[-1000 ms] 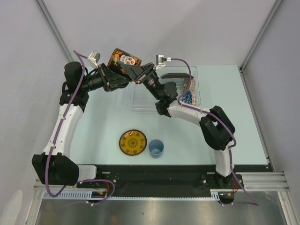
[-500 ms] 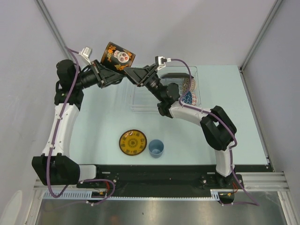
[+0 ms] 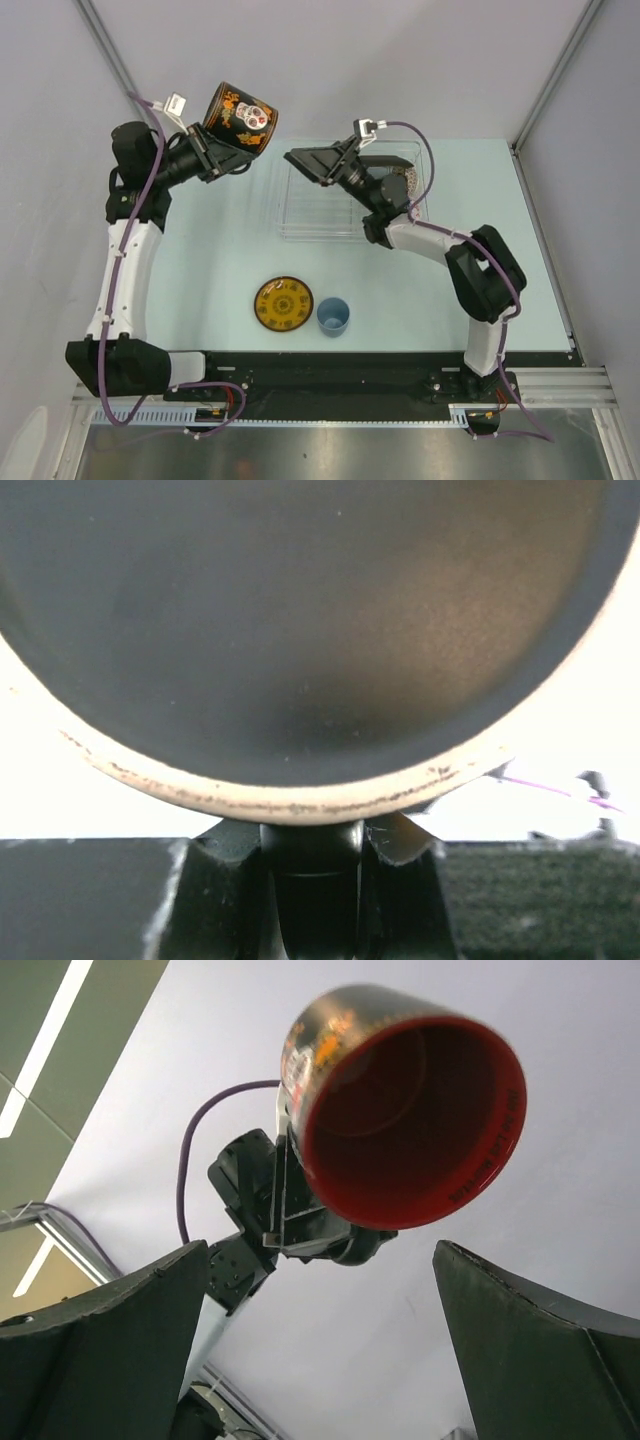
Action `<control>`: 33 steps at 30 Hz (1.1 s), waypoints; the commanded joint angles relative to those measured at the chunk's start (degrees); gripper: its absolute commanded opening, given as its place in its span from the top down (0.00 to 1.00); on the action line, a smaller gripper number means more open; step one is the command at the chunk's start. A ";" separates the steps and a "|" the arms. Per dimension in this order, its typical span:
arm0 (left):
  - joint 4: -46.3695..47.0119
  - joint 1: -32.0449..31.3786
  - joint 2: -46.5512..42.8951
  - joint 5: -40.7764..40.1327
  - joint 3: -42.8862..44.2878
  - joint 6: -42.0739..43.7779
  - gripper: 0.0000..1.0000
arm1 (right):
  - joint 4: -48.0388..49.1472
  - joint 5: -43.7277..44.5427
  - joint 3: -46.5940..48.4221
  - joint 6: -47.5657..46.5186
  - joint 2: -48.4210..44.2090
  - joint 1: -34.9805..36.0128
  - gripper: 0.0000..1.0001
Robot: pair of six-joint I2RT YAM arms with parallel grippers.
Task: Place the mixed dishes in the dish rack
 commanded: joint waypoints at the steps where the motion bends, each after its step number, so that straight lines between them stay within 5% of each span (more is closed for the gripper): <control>1: -0.81 -1.38 -4.26 -6.69 6.02 13.62 1.00 | 5.68 -8.78 -1.72 -4.78 -10.95 -4.35 0.00; 6: -6.70 -7.17 -2.41 -14.51 6.98 21.61 1.00 | -15.77 -16.53 -3.48 -19.20 -22.81 -7.16 0.00; 11: -7.33 -14.98 1.88 -27.75 6.63 24.80 1.00 | -42.85 -12.77 -3.92 -42.37 -39.07 -7.34 0.00; 15: -5.74 -19.31 7.42 -37.63 6.18 22.69 1.00 | -54.10 -11.09 -4.01 -47.34 -46.64 -9.53 0.00; 22: -4.43 -20.62 19.20 -43.35 13.66 25.32 1.00 | -65.81 -5.82 -5.32 -49.64 -53.50 -11.56 0.00; 33: 4.19 -23.09 31.68 -44.58 15.86 26.29 1.00 | -65.56 -7.39 -7.70 -47.79 -52.81 -15.87 0.00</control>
